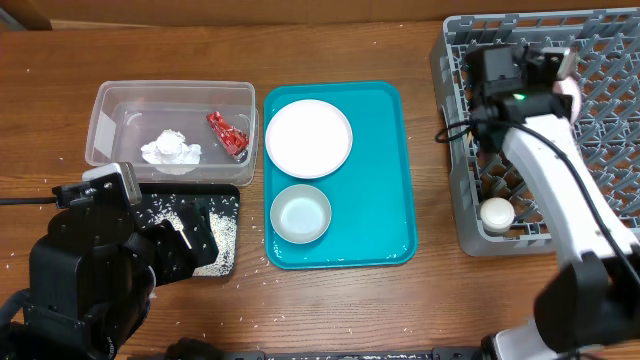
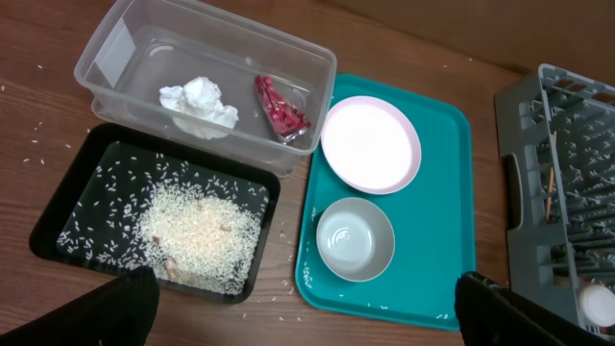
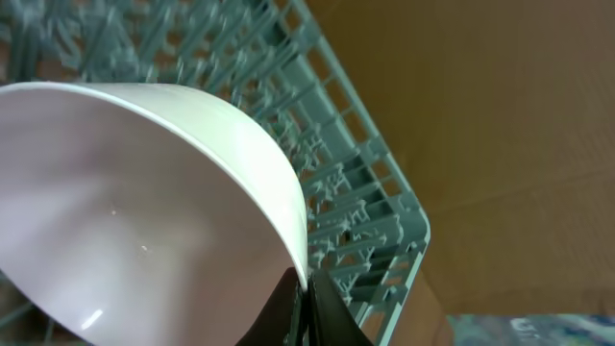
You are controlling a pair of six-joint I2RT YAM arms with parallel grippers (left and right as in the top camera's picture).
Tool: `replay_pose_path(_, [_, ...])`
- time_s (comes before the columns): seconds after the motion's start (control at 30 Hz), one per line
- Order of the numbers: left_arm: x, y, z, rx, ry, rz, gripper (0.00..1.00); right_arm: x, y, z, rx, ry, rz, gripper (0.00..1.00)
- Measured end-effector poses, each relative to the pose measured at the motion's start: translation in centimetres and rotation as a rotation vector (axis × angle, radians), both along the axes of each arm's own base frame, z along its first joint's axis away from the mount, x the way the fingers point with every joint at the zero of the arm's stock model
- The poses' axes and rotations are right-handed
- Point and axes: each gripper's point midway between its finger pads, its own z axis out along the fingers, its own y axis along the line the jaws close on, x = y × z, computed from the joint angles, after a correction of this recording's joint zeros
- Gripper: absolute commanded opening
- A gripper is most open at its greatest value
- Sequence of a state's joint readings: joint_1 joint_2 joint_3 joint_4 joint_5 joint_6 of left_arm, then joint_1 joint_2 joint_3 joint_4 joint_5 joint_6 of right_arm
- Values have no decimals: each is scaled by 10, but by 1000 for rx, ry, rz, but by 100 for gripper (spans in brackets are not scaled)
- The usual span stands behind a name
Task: Sort waste into correct bins and load items into the dishwasher
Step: 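Carry the pink bowl to the dish rack and set it upright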
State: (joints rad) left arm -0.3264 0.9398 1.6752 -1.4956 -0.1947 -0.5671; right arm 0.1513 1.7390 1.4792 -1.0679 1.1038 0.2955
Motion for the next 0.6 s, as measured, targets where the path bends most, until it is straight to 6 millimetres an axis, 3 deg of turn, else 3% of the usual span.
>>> replay_pose_path(0.13, [0, 0, 0, 0, 0, 0, 100, 2, 3, -30, -23, 125, 6, 4])
replay_pose_path(0.5, [0, 0, 0, 0, 0, 0, 100, -7, 54, -54, 75, 218, 107, 4])
replay_pose_path(0.6, [0, 0, 0, 0, 0, 0, 100, -16, 60, -60, 109, 246, 103, 18])
